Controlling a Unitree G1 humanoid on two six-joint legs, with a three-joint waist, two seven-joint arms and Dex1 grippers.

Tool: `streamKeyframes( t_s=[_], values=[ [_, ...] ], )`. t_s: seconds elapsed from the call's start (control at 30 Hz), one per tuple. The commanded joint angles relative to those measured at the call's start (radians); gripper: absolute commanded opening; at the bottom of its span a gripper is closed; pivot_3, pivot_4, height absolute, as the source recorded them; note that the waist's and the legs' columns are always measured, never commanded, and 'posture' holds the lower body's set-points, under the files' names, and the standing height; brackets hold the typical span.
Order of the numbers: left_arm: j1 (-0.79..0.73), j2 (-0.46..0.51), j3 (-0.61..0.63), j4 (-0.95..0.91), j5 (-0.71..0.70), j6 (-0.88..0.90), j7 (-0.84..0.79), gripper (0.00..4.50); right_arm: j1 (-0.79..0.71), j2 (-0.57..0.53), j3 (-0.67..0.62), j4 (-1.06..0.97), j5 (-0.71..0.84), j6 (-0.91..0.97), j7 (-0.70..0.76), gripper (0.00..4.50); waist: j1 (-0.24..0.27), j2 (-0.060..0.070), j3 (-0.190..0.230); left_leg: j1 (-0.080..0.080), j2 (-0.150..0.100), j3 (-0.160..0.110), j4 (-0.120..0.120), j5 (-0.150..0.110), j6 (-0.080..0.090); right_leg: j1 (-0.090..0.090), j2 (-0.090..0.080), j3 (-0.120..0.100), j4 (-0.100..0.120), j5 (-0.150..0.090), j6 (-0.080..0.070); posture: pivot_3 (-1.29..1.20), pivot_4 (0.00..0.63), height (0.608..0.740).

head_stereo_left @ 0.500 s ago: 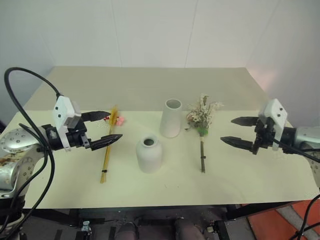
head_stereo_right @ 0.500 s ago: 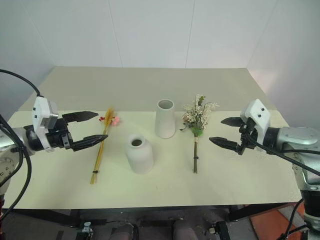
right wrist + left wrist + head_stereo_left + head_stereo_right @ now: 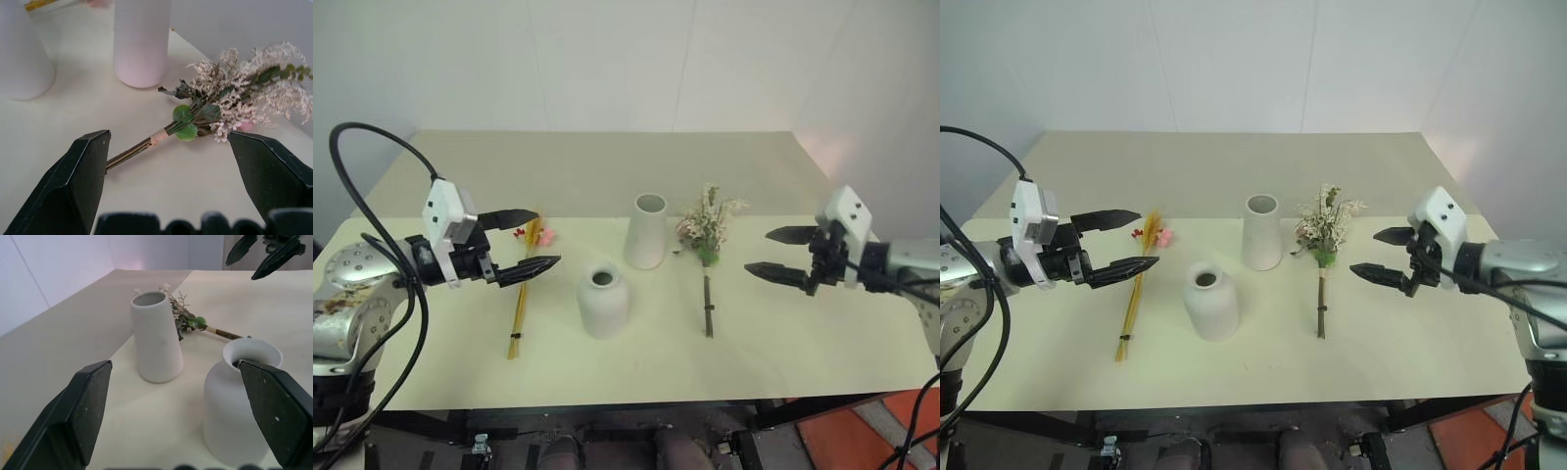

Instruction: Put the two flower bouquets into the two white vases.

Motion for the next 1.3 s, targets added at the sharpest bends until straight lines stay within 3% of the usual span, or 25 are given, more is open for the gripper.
streamKeyframes(
  t_s=[0.03, 0.2, 0.33, 0.6, 0.97, 1.07, 1.3],
  values=[
    [-0.076, -0.009, -0.038, 0.045, 0.032, -0.053, -0.031, 4.5, -0.163, 0.032, 0.134, 0.052, -0.049, 0.301, -0.125, 4.46, 0.001, 0.0, 0.0, 0.001, 0.0, 0.0, 0.0, 0.0, 0.0, 0.0, 0.0, 0.0, 0.001, 0.0, 0.0, 0.0, 0.15, 0.74],
    [-0.153, -0.032, -0.085, 0.122, 0.065, -0.096, -0.077, 4.5, -0.383, 0.107, 0.287, 0.193, -0.06, 0.558, -0.174, 4.46, 0.004, 0.0, 0.0, -0.004, 0.0, 0.0, -0.001, 0.0, 0.0, -0.004, 0.0, 0.0, 0.001, -0.001, -0.001, 0.0, 0.15, 0.74],
    [-0.21, -0.056, -0.105, 0.173, 0.083, -0.117, -0.094, 4.5, -0.511, 0.22, 0.32, 0.384, -0.089, 0.654, -0.238, 4.46, 0.005, 0.0, 0.0, -0.015, 0.0, 0.0, 0.002, 0.0, 0.0, -0.015, 0.0, 0.0, 0.003, 0.004, -0.007, 0.0, 0.15, 0.74],
    [-0.259, -0.073, -0.104, 0.197, 0.075, -0.108, -0.12, 4.5, -0.632, 0.36, 0.434, 0.753, -0.205, 0.561, -0.313, 4.46, 0.003, 0.0, 0.0, -0.016, 0.0, 0.0, 0.002, 0.0, 0.0, -0.015, 0.0, 0.0, 0.003, 0.004, -0.007, 0.0, 0.15, 0.74],
    [-0.216, -0.073, -0.083, 0.159, 0.07, -0.101, -0.096, 4.5, -0.727, 0.522, 0.346, 1.119, -0.291, 0.36, -0.362, 4.46, -0.022, 0.0, 0.0, -0.015, 0.0, -0.001, 0.002, 0.0, 0.0, -0.014, 0.001, -0.001, 0.003, 0.005, -0.006, 0.0, 0.15, 0.74],
    [-0.215, -0.067, -0.079, 0.149, 0.065, -0.1, -0.095, 4.5, -0.747, 0.541, 0.324, 1.172, -0.312, 0.332, -0.372, 3.93, -0.026, 0.0, 0.0, -0.014, 0.0, -0.001, 0.002, 0.0, 0.0, -0.013, 0.0, -0.001, 0.003, 0.005, -0.005, 0.0, 0.15, 0.74],
    [-0.226, -0.063, -0.083, 0.178, 0.079, -0.12, -0.098, 4.5, -0.757, 0.543, 0.349, 1.116, -0.333, 0.418, -0.307, 1.61, -0.037, 0.0, 0.0, -0.014, 0.0, -0.002, 0.002, 0.0, 0.0, -0.013, 0.001, 0.0, 0.003, 0.005, -0.005, 0.0, 0.15, 0.74]
  ],
)
